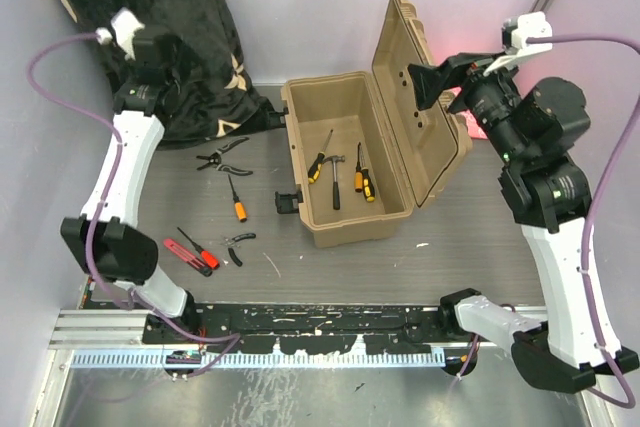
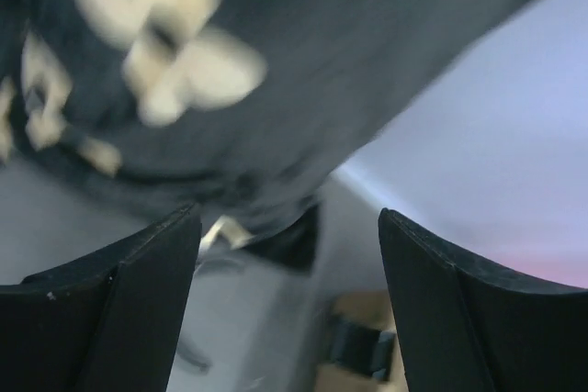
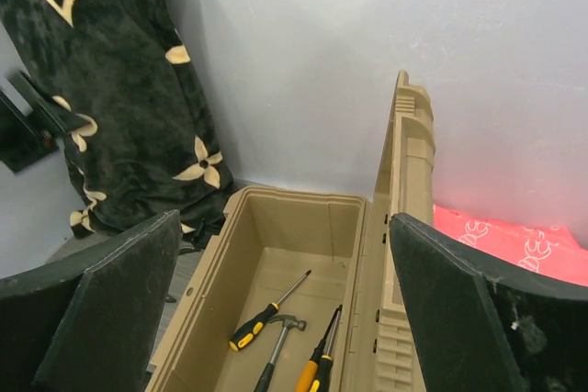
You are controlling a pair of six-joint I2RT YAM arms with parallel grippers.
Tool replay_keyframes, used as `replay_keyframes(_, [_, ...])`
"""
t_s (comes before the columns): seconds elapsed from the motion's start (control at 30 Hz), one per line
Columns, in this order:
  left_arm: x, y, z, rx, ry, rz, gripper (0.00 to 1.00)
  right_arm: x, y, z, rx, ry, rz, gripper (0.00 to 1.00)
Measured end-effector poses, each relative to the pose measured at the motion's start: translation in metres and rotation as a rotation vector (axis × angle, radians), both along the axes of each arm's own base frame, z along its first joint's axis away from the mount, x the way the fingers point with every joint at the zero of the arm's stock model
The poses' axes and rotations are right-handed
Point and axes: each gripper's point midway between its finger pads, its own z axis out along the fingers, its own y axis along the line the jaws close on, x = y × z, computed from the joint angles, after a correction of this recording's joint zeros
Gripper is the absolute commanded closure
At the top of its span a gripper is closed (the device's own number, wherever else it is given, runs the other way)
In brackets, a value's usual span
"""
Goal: Pack the tool kit
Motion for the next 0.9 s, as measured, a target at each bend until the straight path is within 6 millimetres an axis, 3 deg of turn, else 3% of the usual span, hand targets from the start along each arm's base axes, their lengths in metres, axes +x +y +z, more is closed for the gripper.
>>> replay_keyframes(0.07, [0.0,0.016,-0.073,-0.057,0.192,0.043,0.23,0.01,0.005,-0.007,-0.003,0.022,0.008,0.0])
replay_keyframes(0.13, [-0.013,0.019,-0.146,-0.116,0.392,0.07,0.23,0.017,0.008,-0.012,-0.006,0.04,0.016,0.0])
replay_keyframes(0.2, [-0.034,0.012,-0.202,-0.181,0.562,0.091,0.23,0.023,0.013,-0.015,-0.002,0.052,0.029,0.0])
replay_keyframes(0.23, [-0.043,0.009,-0.219,-0.215,0.623,0.104,0.23,0.024,0.014,-0.016,0.001,0.057,0.034,0.0])
replay_keyframes(0.4, [-0.055,0.0,-0.245,-0.339,0.711,0.164,0.28,0.029,0.019,-0.02,0.009,0.072,0.052,0.0])
replay_keyframes(0.7, [-0.055,-0.008,-0.33,-0.494,0.908,0.268,0.32,0.027,0.017,-0.016,0.012,0.07,0.042,0.0])
replay_keyframes(0.9, [-0.05,-0.016,-0.364,-0.534,0.974,0.273,0.33,0.026,0.014,-0.019,0.009,0.087,0.028,0.0])
